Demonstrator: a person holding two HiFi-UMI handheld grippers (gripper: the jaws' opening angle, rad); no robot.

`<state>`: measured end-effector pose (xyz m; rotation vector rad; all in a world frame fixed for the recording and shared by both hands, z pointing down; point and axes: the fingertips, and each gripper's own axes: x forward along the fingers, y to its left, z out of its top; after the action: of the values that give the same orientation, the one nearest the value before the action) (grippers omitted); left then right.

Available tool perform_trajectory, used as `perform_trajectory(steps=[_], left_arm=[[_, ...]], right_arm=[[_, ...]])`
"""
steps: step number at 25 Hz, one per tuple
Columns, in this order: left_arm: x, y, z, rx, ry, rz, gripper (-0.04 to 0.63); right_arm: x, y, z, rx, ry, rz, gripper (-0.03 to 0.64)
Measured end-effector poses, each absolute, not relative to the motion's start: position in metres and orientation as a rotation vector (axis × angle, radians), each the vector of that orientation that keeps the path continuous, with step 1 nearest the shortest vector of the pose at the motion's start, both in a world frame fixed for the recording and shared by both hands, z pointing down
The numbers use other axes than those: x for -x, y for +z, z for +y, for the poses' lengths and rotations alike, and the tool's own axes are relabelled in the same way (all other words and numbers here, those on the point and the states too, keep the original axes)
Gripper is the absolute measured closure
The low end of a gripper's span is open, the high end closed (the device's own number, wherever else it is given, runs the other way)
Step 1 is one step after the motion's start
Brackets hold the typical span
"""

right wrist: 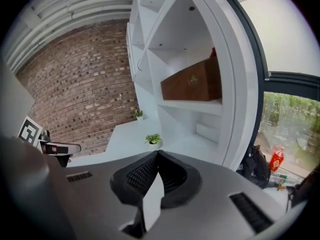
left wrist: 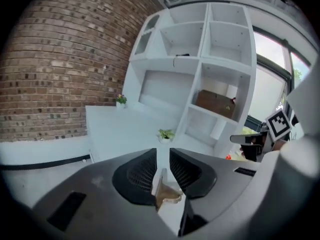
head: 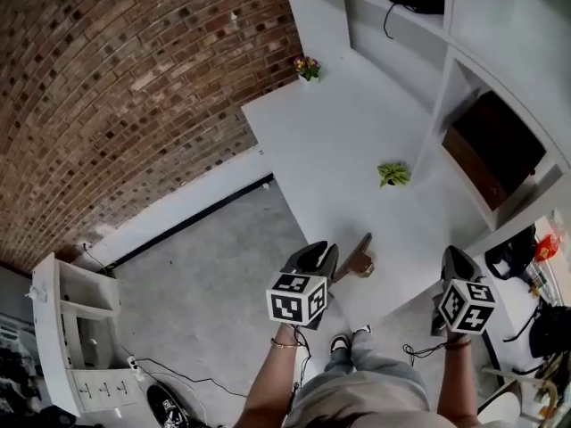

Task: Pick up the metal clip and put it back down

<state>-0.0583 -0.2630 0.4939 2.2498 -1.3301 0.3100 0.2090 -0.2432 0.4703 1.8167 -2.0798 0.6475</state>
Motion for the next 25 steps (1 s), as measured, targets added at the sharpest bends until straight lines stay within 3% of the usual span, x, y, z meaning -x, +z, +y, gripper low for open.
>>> perform_trajectory(steps=[7,14,25], left_arm=[[0.128,0.436,-0.258,-2.134,0.022,-1.678,0.571],[0.198,0.406,-0.234,-1.95,-0.106,-2.006,0.583],[0.211,0.392,-0.232,-1.95,-0.084,-2.076,0.583]], right_arm=[[-0.173,0.438,-0.276,-1.728,0.543,-2.221,0.615],[-0.131,0.397,-0.3,-1.653,0.425,-2.356,0.615],[-0.112,0.378,-0.299,-1.652,0.343,-2.409,0.615]])
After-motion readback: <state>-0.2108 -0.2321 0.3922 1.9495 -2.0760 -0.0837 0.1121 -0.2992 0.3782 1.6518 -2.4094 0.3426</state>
